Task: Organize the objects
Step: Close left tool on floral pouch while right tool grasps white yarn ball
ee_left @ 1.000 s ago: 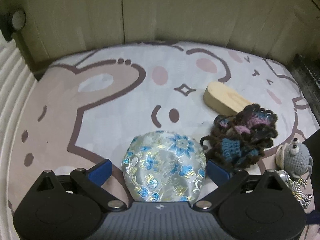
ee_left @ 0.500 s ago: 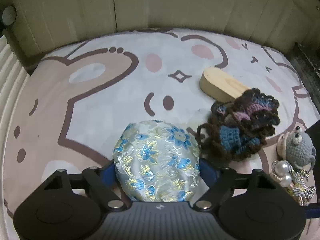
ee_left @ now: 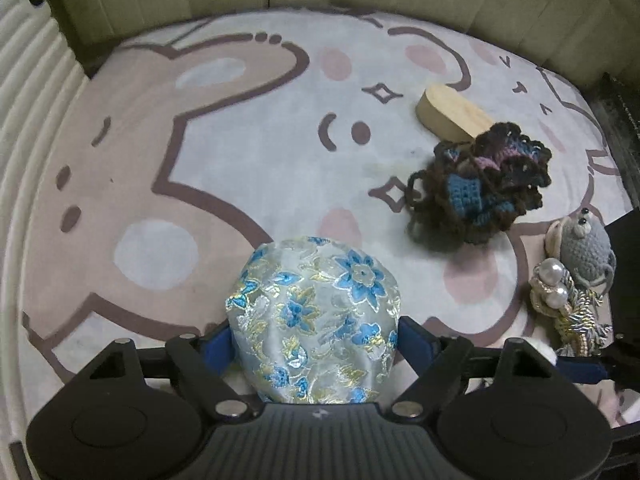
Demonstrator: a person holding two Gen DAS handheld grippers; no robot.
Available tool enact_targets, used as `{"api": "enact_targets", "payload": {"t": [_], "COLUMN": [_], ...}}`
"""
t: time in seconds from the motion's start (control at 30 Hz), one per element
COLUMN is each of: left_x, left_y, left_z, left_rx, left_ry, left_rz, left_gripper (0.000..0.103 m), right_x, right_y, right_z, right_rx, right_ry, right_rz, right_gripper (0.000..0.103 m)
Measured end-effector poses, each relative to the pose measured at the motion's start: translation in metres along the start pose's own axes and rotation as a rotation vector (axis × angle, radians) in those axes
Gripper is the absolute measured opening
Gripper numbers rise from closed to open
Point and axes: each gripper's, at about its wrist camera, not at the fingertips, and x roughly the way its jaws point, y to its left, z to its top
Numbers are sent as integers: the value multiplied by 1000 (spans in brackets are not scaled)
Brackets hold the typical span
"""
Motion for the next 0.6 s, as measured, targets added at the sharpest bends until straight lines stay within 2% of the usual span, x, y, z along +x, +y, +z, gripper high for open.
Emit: {"api": "enact_targets", "payload": {"t": [0.07,0.23,0.33,0.4,0.6], "left_x": [-2,7,13,15,9], "left_y": [-5,-18,-15,-10,-12], "left_z": [3,3,3,3,1], "left_rx": [37,129,133,109,99], "left_ry": [-17,4,19,20,4], "left_rz": [44,77,90,65,64], "left_gripper": [95,98,90,87,85], "right_x": [1,5,4,4,-1], "right_y": [1,0,2,1,0], "right_z": [1,0,-1,0,1], "right_rx": [-2,-6,-13,-6,10], "right_ry": [5,36,40,42,27], "right_rz": [-6,0,-1,1,0], "right_gripper": [53,50,49,48,44]}}
